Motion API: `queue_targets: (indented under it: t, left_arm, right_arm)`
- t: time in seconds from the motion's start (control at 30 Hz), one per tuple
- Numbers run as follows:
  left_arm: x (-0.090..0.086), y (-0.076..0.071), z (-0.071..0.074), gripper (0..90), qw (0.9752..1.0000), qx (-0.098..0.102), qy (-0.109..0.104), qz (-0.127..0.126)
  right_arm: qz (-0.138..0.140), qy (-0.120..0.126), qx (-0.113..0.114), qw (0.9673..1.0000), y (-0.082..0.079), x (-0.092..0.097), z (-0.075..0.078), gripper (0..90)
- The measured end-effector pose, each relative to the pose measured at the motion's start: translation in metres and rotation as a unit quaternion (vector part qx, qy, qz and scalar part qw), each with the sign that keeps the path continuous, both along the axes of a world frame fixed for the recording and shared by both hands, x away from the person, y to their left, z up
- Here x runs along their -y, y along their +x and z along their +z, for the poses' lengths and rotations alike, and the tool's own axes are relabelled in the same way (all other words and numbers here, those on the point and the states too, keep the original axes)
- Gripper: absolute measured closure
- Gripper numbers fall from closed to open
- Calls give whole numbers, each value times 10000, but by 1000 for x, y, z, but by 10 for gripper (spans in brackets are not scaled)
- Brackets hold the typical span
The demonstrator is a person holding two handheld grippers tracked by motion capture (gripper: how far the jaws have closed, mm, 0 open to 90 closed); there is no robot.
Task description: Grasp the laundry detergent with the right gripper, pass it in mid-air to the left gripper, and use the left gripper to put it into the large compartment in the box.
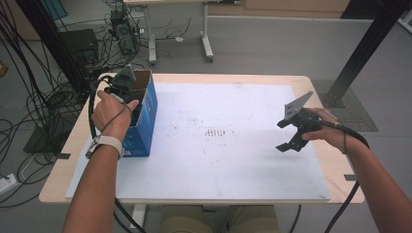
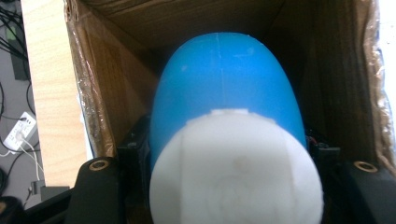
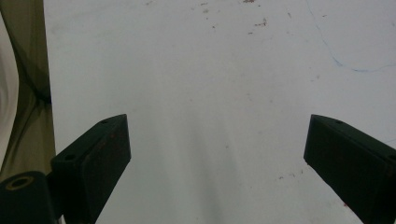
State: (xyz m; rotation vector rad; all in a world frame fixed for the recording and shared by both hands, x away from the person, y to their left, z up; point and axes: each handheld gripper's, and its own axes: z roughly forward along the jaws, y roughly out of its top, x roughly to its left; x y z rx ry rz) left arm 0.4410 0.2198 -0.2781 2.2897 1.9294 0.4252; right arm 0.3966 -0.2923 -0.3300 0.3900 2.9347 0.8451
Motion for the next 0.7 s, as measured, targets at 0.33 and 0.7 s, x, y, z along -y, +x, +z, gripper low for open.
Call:
queue_targets:
  t: [0.33, 0.7]
  left_arm:
    - [0, -1, 1, 302, 10000, 2, -27, -64]
    - [-2, -2, 7, 276, 9998, -15, -160, -151]
  right_arm:
    - [-15, 12, -10, 10000, -1, -1, 0, 73]
    - [15, -6, 8, 10000, -1, -3, 1, 72]
